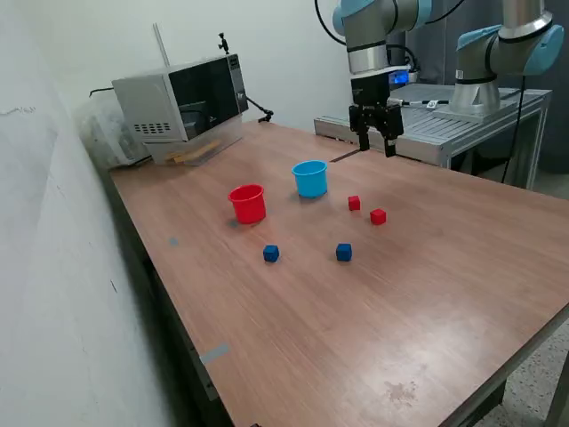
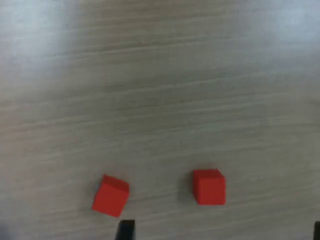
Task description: Place red objects in the red bin, and blue objects in the blue bin.
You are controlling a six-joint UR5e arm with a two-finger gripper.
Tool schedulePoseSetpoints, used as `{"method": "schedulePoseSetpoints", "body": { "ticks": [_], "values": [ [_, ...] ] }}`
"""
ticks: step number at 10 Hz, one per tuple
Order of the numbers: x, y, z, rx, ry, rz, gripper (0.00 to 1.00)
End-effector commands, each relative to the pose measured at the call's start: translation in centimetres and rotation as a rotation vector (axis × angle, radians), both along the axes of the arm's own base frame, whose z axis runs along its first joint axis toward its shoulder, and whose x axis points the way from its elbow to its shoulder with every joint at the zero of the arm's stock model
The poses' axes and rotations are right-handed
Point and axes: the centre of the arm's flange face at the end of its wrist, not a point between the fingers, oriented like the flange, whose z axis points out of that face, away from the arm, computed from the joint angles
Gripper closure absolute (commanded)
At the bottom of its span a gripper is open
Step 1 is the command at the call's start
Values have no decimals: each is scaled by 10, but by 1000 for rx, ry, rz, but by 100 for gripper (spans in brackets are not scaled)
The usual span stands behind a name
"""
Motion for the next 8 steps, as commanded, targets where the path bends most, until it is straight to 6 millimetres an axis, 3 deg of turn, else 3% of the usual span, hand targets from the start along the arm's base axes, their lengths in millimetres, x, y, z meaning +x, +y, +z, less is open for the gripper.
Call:
{"method": "schedulePoseSetpoints", "body": {
  "ticks": [1, 3, 5, 8],
  "values": [
    [6, 20, -27, 27, -2, -114, 0],
    [10, 24, -37, 23, -32, -181, 0],
    [4, 23, -66, 26, -57, -178, 0],
    [-9, 23, -79, 34, -28, -176, 0]
  ]
}}
